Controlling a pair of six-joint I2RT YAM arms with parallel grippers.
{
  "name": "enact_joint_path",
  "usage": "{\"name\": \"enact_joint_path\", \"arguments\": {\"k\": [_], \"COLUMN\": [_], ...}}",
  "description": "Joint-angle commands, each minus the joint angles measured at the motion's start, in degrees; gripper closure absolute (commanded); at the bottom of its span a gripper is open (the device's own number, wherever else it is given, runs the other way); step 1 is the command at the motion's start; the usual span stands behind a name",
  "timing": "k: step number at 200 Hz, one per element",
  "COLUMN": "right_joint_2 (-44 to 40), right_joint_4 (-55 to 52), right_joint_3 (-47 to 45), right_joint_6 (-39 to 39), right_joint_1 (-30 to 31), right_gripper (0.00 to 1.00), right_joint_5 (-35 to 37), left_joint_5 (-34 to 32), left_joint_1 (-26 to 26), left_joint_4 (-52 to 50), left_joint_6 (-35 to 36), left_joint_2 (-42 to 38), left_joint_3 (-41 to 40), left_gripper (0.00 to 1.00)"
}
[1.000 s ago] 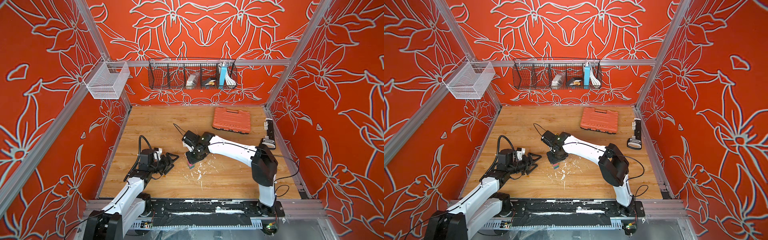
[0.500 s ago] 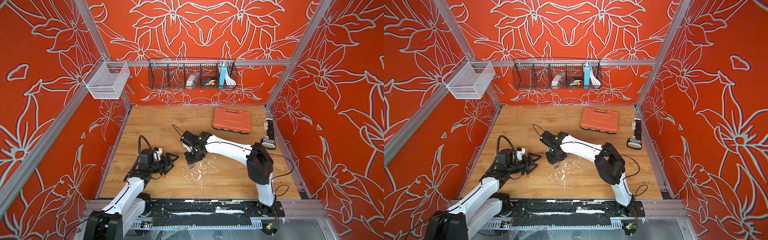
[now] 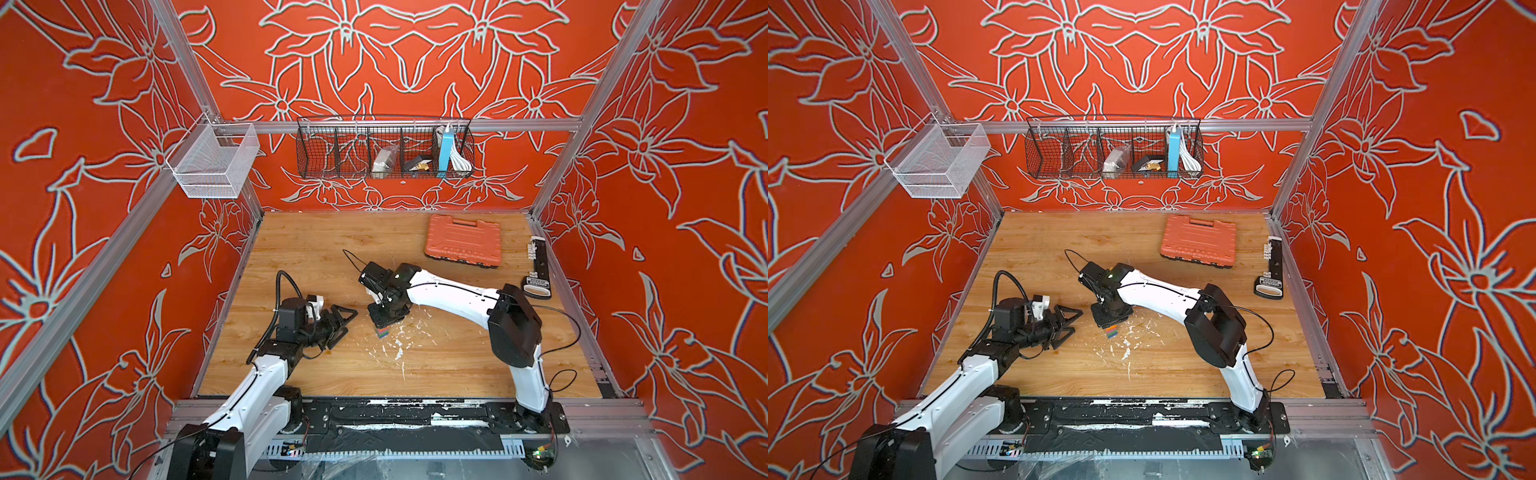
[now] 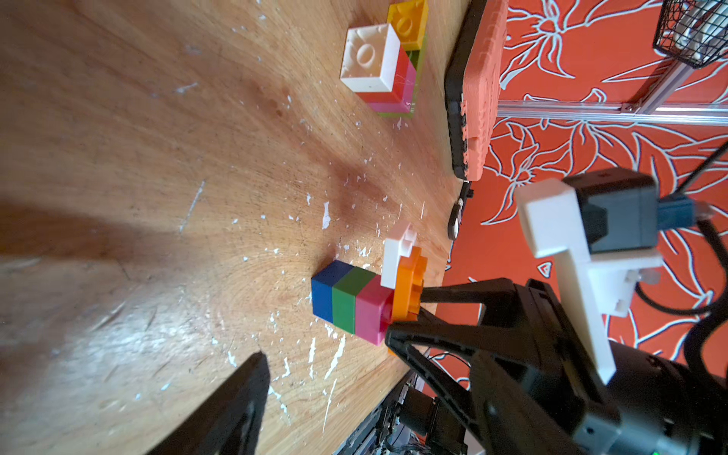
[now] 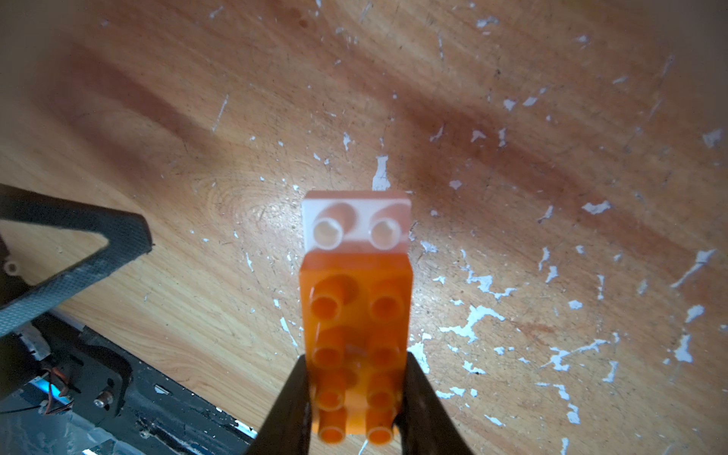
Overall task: Assemble the letter r with lego
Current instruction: Assemble the lego brick with the lego brick.
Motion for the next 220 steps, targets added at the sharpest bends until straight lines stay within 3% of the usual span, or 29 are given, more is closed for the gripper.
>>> {"name": "enact_joint_path", "arguments": {"k": [1, 92, 159, 220], "right_joint_2": [2.2, 6.2, 9.5, 8.2], "right_joint_4": [-2.8, -7.6, -10.2, -9.9], "right_joint_3": [1.0, 6.1, 8.8, 5.8], "right_joint_6": [0.7, 3.0, 2.2, 2.3], "right_joint_1": [0.3, 1.3, 3.6, 4.5], "right_gripper": [1.00, 1.00, 1.00, 1.00], "right_joint_5": [2.2, 9.2, 8.1, 8.1], "left_joint_5": [0.8, 0.8, 0.8, 0.8], "left_joint_1": [0.4, 0.5, 0.5, 0.5], "left_joint_4": [-0.5, -1.9, -3.3, -4.1], "left_joint_6": [0.9, 0.8, 1.0, 1.4], "left_joint_2": [-0.9, -3.2, -4.8, -5.3], "left_joint_3": [-0.3, -0.4, -0.7, -0.8], "left_gripper": [0.19, 0.19, 0.19, 0.19]}}
